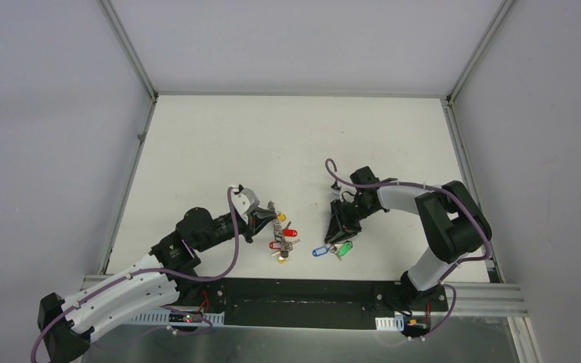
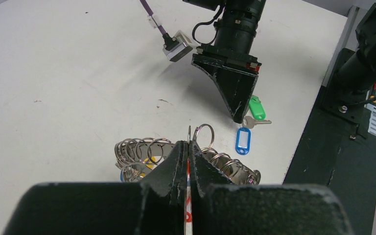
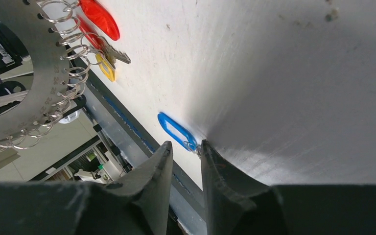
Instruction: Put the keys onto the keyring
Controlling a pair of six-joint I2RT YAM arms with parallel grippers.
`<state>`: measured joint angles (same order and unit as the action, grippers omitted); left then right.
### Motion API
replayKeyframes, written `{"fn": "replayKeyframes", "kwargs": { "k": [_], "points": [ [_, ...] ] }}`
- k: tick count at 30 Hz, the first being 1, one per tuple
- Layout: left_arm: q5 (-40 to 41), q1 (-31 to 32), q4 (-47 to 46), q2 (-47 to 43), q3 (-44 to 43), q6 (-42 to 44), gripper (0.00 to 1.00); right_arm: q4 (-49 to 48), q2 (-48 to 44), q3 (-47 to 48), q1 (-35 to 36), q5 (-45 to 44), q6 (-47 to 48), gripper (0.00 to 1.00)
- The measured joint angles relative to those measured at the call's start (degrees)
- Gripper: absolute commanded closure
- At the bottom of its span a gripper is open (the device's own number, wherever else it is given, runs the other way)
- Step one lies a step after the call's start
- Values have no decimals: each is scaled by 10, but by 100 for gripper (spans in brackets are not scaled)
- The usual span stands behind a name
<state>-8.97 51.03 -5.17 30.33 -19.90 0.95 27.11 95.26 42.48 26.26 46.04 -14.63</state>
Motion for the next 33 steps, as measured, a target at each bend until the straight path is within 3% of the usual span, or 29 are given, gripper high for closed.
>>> {"fn": "replayKeyframes", "kwargs": {
  "k": [4,10,22,33],
  "points": [
    [0,0,1,-1,0,0,100,10,-10,1,0,-10,2,63],
    [0,0,1,-1,0,0,100,14,-23,1,0,-12,4,67],
    [0,0,1,-1,0,0,100,23,-2,7,4,-12,9,64],
    [0,0,1,-1,0,0,100,41,3,16,22,-10,15,84]
  ]
}}
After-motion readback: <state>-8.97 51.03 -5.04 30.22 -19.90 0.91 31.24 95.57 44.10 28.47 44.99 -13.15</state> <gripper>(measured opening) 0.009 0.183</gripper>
